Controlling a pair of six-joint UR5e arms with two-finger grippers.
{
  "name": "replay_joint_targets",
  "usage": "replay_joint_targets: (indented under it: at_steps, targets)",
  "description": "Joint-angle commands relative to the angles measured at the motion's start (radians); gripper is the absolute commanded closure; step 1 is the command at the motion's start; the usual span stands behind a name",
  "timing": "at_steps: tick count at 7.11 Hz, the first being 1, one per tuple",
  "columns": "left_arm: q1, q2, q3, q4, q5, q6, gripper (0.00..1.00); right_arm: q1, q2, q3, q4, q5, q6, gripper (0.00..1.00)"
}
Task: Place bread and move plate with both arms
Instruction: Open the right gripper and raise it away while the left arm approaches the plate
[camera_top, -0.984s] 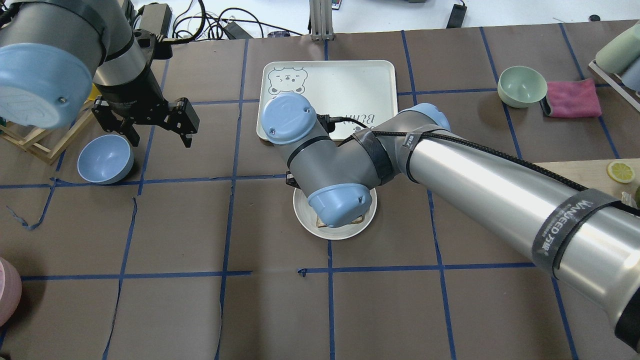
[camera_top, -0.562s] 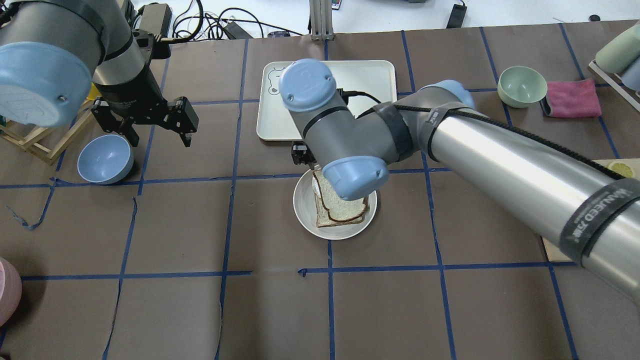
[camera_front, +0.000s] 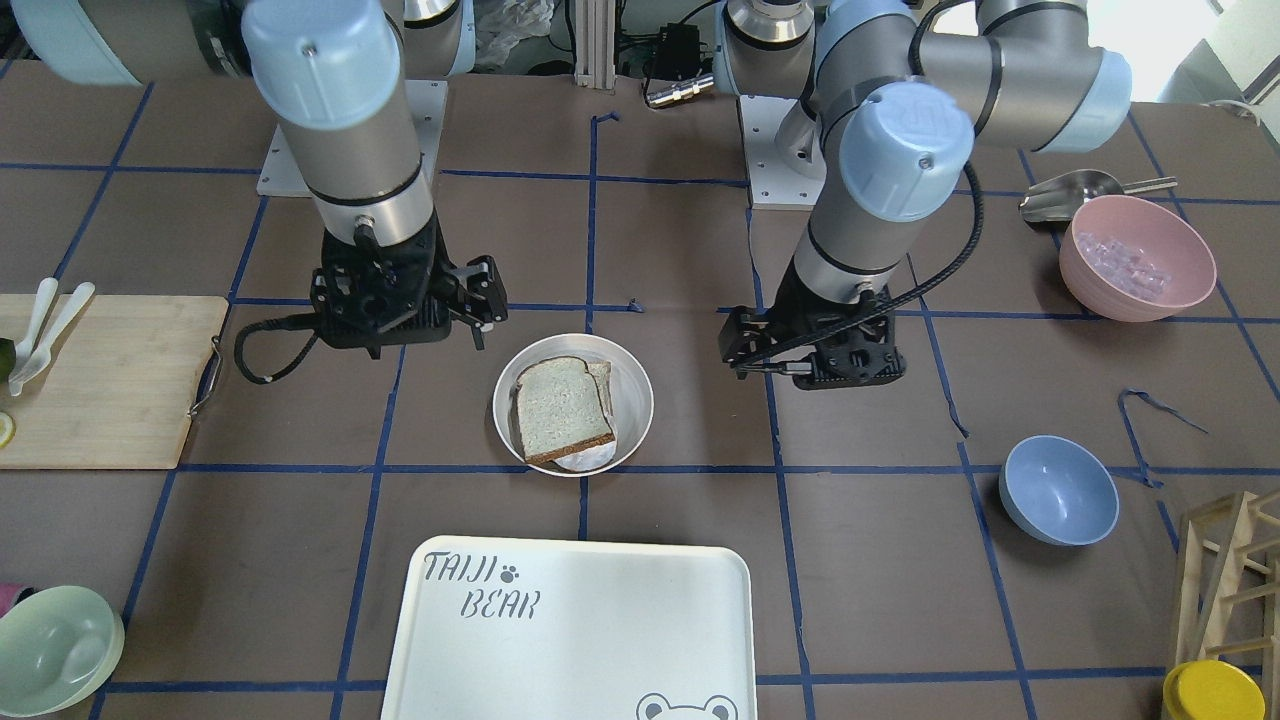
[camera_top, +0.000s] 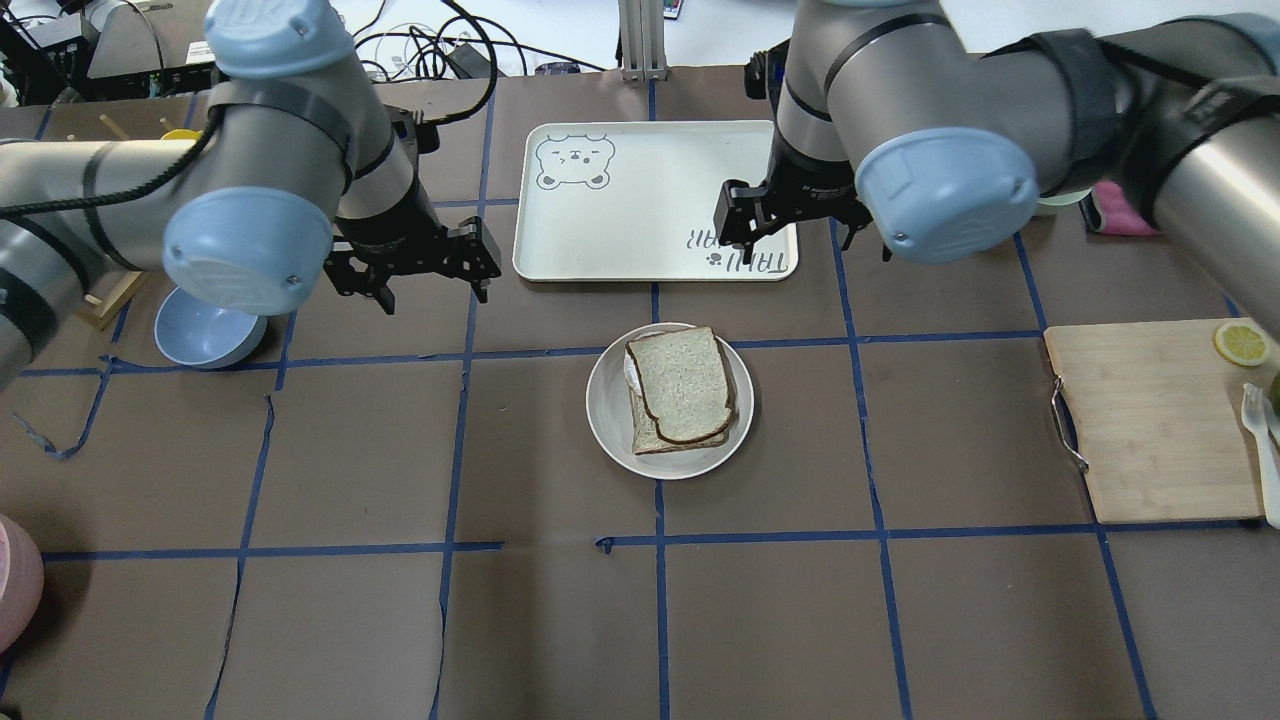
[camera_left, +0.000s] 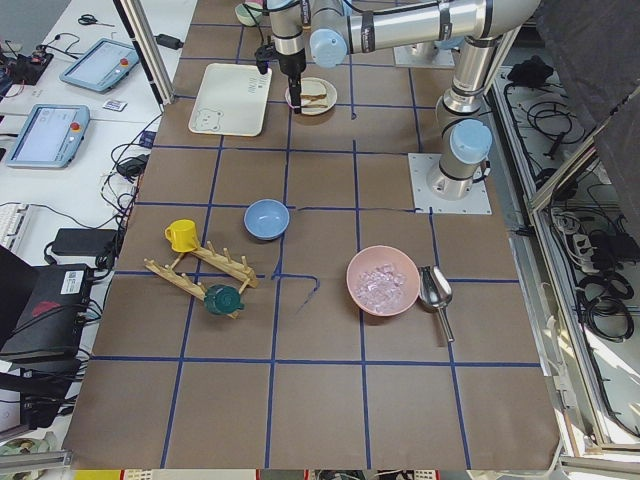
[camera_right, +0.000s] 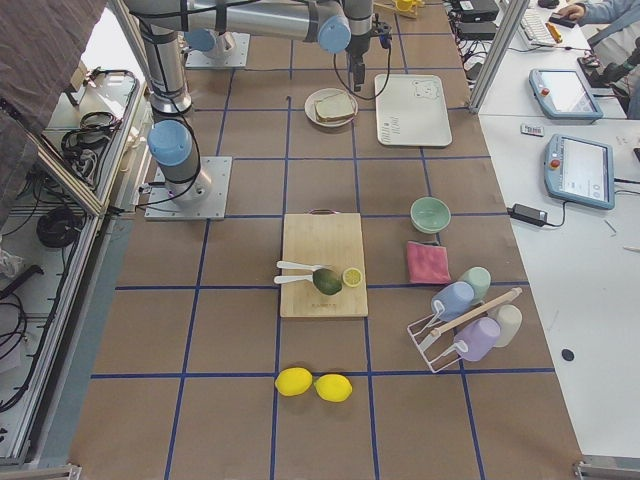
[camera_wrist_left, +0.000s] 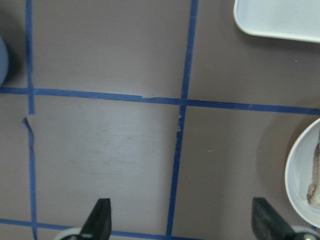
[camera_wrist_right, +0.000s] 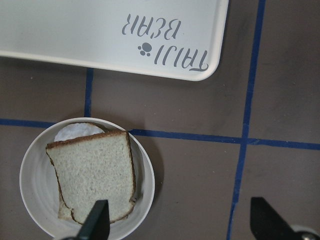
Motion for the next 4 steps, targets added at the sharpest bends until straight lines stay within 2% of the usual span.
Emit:
replay_joint_targets:
  at_steps: [1,2,4]
  targets:
    - [-0.066,-0.067,-0.102,0.190,-0.058,-0.032,0.16,-0.055,-0.109,-0.013,0.079,-0.009,-0.105,0.00]
    - [-0.105,-0.101,-0.110,0.201,-0.055,-0.040,0.24,-0.104,-0.169,-0.041,0.141,0.006,-0.113,0.00]
    - [-0.127,-0.156,-0.112,0.226,-0.058,-0.061,0.25,-0.142,-0.159,-0.084,0.202,0.013,-0.124,0.00]
